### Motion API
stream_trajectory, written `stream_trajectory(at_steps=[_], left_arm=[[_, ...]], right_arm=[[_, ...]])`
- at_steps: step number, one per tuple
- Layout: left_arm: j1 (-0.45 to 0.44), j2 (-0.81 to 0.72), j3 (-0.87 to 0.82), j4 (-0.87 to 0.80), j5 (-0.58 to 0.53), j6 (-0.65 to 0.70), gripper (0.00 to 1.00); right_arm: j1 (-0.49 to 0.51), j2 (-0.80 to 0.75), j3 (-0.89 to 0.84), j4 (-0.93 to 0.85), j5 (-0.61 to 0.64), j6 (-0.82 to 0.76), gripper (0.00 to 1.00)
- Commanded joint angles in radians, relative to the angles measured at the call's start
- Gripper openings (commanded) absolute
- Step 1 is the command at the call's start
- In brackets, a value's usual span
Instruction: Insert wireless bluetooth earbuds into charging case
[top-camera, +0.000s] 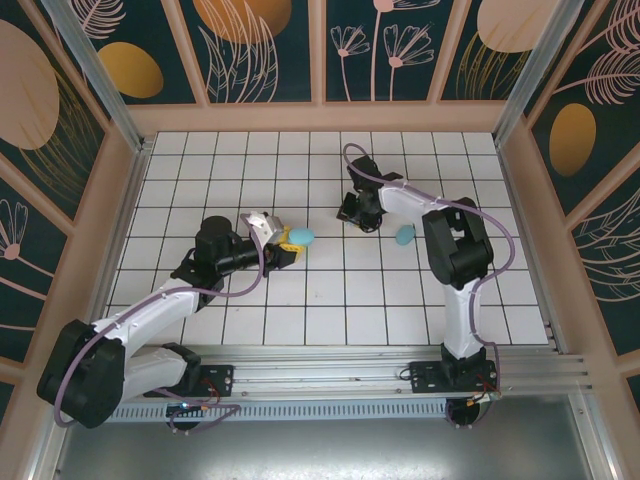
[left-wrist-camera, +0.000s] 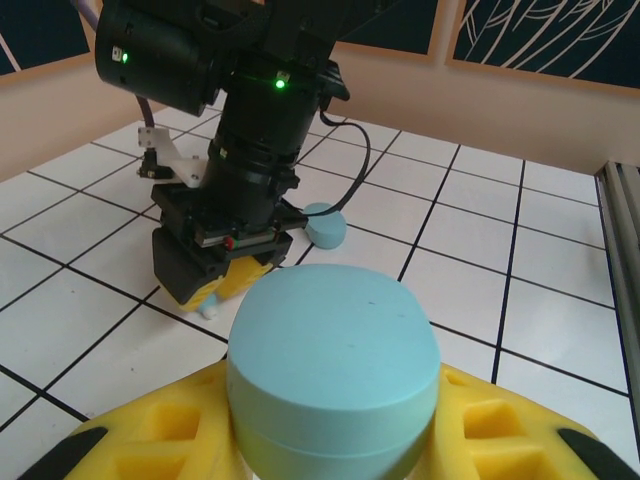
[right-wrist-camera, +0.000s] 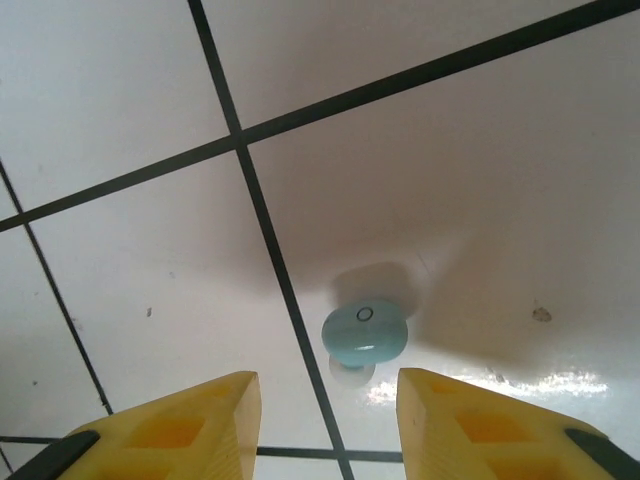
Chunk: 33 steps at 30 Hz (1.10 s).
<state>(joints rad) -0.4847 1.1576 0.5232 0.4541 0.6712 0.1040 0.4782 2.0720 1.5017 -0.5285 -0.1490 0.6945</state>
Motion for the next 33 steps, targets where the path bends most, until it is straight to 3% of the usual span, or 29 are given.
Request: stream_trajectory(at_steps=[1,25,33], left_arm=[[-0.007,-0.024,-0.012,0.039,0.013,0.002,0.0],[-0.007,-0.036,-0.018,0.034,-0.001,0.003,0.0],[-0.008,-0.041,-0.019,0.034,-0.005,0.004,0.0]], right_arm=[[0.003,0.042,0.049,-0.047,0.035,-0.005,0.41],[0.027,0.165,0.24,-0.198,0.114,-0.132,0.37],[0.051,0.161,0.273,-0.268,0.227,-0.195,0.37]])
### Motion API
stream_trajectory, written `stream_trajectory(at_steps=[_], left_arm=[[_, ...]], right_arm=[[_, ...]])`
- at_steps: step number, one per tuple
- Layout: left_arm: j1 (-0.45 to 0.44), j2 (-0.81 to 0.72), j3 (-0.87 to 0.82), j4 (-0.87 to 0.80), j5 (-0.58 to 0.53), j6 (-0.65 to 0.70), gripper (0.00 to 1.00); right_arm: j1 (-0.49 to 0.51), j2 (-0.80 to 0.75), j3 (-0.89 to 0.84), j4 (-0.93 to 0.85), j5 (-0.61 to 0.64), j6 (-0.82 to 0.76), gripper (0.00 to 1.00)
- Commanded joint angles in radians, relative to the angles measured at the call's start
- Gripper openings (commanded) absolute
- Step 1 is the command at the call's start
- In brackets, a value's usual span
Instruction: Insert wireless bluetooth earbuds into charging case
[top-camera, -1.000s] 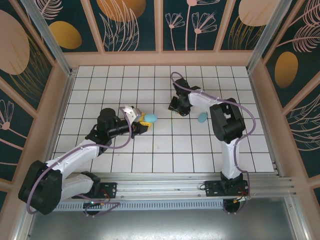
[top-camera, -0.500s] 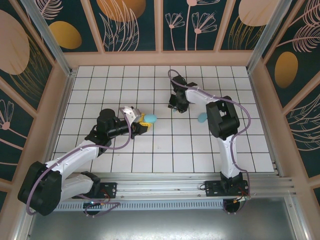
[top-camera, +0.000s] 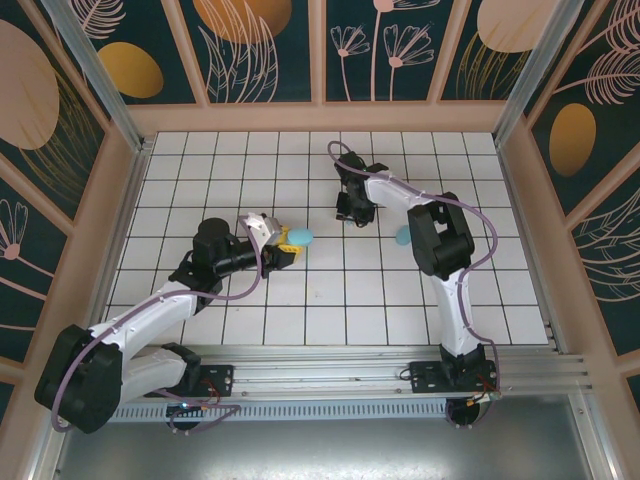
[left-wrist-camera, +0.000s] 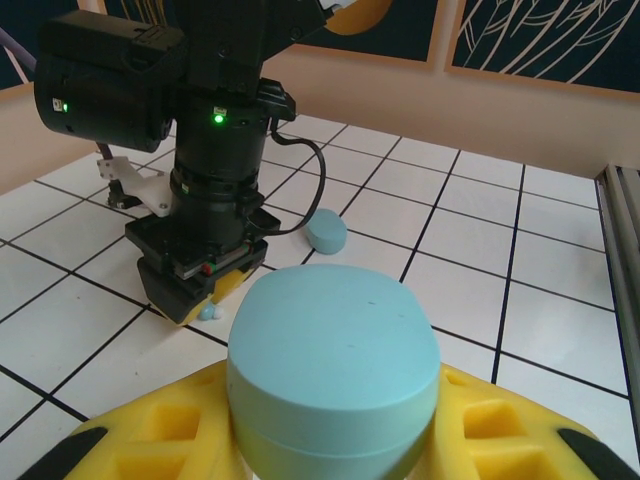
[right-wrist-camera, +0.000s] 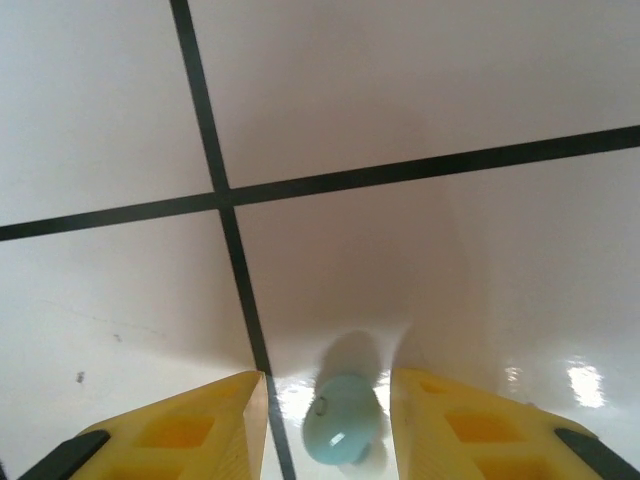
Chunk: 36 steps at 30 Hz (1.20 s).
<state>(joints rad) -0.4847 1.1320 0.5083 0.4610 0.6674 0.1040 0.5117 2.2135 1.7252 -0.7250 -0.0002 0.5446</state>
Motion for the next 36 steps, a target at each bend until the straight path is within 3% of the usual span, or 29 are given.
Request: stream_trajectory(at_steps=[1,25,36], left_arm=[[-0.008,-0.017,-0.003,0.027,-0.003,0.005,0.0],[-0.008,-0.02,-0.007,0.024,-0.005,0.006,0.0],[-0.008,-0.02,-0.006,0.023,-0.006,0.003,0.0]], right_arm=[[0.02,0.022,0.057,-0.082,0.092,-0.049,0.37],[0.03,0.08,0.124,-0.133,0.077,-0.055,0.31],[0.039,0.085,0.128,-0.145,0.074,-0.063,0.14]])
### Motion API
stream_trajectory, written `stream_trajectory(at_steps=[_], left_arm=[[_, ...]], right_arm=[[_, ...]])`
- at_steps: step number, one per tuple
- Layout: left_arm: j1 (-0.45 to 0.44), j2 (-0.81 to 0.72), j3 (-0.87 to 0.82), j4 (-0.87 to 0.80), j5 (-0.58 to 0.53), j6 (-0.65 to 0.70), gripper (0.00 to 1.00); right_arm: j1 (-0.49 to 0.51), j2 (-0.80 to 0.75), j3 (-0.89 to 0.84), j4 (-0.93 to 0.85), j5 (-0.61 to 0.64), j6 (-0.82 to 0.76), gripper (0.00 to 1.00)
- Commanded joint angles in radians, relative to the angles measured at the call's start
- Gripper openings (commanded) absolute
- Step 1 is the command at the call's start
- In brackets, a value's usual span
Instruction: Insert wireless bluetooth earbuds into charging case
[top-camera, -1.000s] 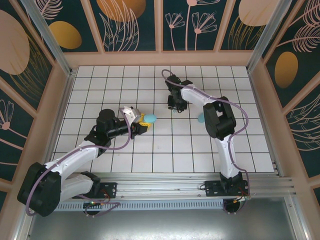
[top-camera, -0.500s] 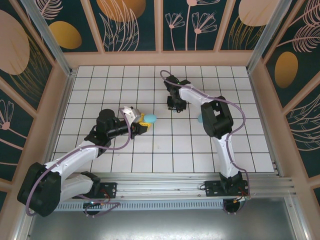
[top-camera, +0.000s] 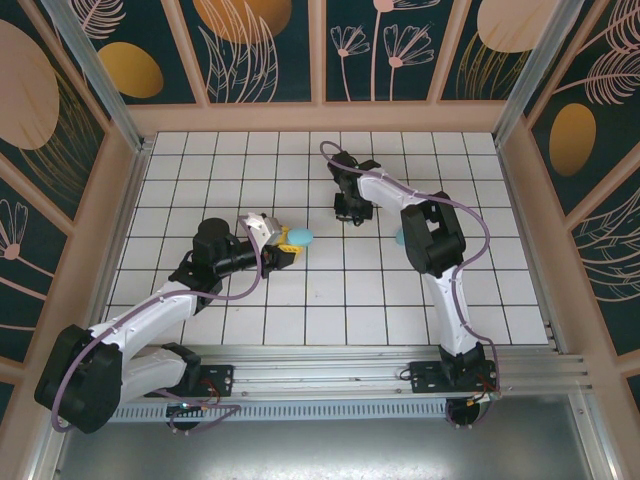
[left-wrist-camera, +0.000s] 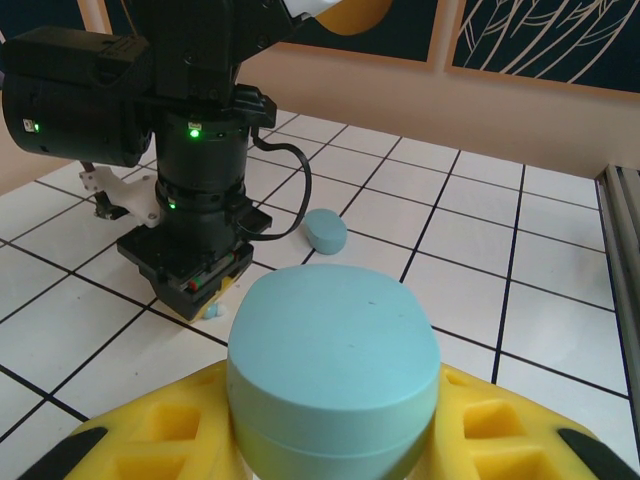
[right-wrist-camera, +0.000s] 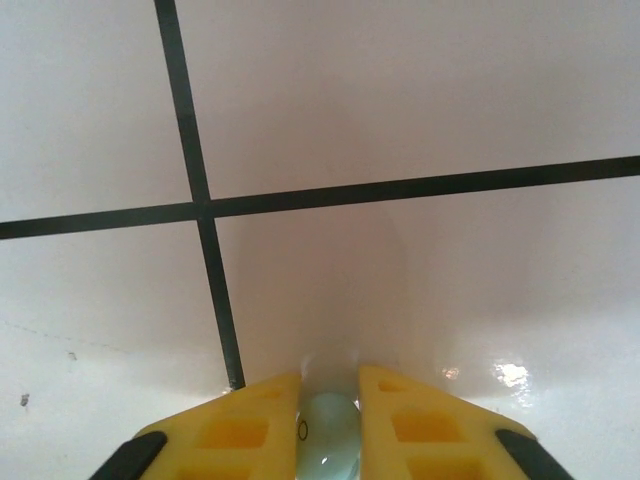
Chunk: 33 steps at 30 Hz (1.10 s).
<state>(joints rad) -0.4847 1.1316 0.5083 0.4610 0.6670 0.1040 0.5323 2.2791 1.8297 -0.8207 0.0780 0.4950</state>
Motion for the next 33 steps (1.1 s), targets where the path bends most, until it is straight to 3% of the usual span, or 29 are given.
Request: stream_trajectory(at_steps=[1,7,14,25,33], left_arm=[[-0.008,-0.02,-0.005,0.022,-0.006,0.003,0.0],[-0.007,-0.029,0.002,0.013,-0.006,0.002,0.0],[-0.008,-0.029,0.014,0.015,-0.008,-0.02,0.0],[-0.008,0.024,0.081,-0.007,-0.01,-0.033,0.0],[-0.008,0.056,0.126,-0.009,0.009,-0.039,0.0]], right_arm=[[0.027,0.015,0.023,-0.049,-0.004,-0.013,0.12],[0.029,-0.092,-0.011,-0.018,-0.008,-0.014,0.08],[0.04,-0.355,-0.181,0.096,-0.144,-0.034,0.06],[0.226,-0.774,-0.441,0.204,-0.323,-0.035,0.03],[0.288,-0.848,-0.497,0.217,-0.376,-0.024,0.02]])
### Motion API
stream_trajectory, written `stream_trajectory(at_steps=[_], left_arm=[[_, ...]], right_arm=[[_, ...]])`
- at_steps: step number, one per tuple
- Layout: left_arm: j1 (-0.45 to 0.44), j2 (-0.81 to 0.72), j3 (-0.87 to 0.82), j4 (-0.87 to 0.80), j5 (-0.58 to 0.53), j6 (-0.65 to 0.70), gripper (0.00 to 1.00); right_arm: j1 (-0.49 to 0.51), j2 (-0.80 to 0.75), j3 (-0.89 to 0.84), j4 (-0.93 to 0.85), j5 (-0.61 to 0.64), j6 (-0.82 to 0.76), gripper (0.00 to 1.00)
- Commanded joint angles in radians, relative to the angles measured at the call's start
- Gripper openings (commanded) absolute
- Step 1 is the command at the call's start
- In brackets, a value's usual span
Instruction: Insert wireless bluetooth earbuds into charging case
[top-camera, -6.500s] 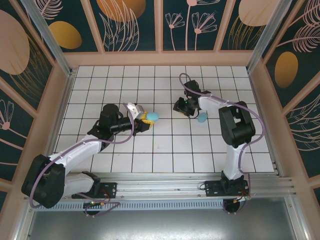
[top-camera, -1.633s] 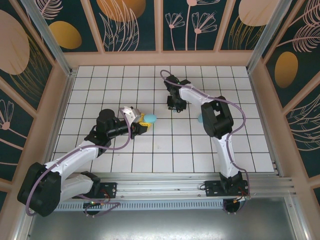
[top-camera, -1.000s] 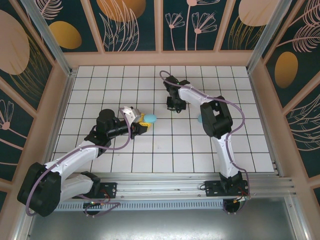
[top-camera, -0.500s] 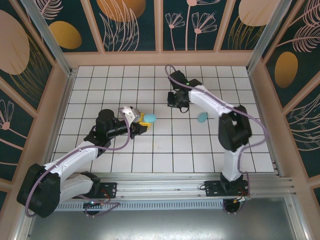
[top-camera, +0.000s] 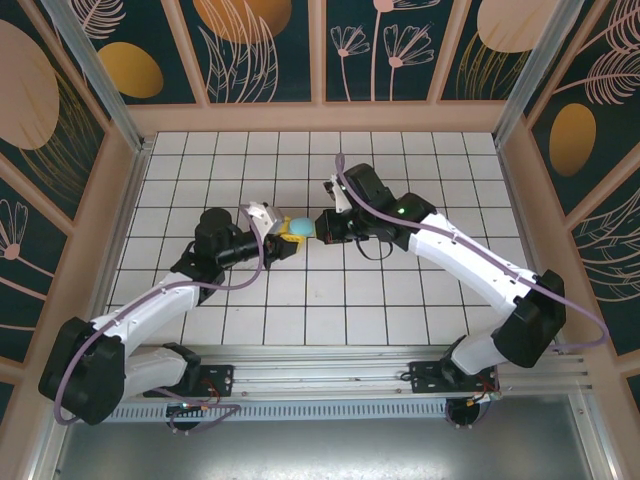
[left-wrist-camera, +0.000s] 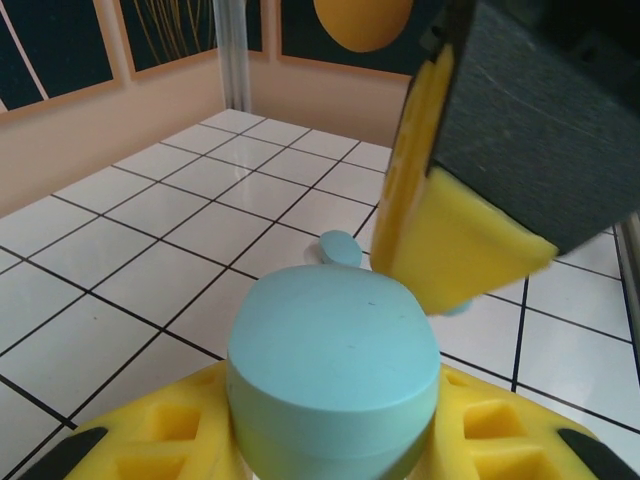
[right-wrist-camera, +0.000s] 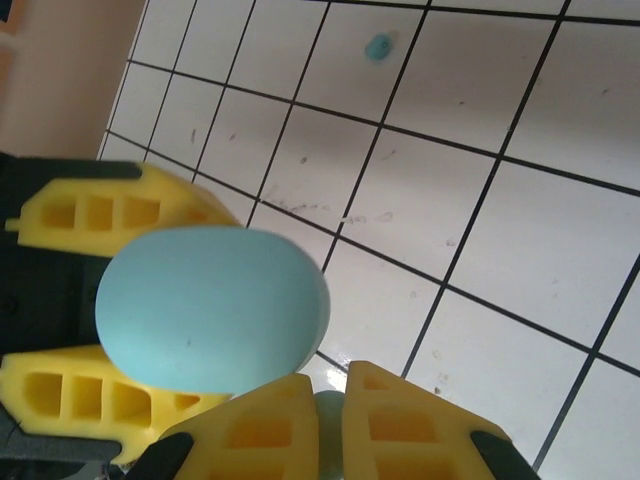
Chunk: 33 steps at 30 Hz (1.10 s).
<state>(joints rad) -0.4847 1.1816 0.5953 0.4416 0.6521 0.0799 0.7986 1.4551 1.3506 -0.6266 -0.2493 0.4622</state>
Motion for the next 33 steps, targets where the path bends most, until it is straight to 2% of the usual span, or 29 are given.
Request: stream_trajectory(at_steps=[1,7,16,33], left_arm=[[-0.007,0.006,0.043,0.008,0.027,-0.015,0.0],[-0.008,0.004,0.05,-0.007,0.037,-0.012,0.0],[-0.007,-0.013,0.037,-0.025,0.058,-0.01,0.0],[-0.008,-0.017,0.032,-0.022,0.096,-0.027,0.0]], right_arm=[[0.024,-0.027,-0.023,0.026,-0.055,0.009,0.02],[0.038,-0.007,-0.029,0.07,-0.09,0.006,0.02],[0.02,0.016,0.07,0.058,-0.012,0.001,0.02],[-0.004,0.025,0.145,0.073,-0.008,-0.013,0.01]])
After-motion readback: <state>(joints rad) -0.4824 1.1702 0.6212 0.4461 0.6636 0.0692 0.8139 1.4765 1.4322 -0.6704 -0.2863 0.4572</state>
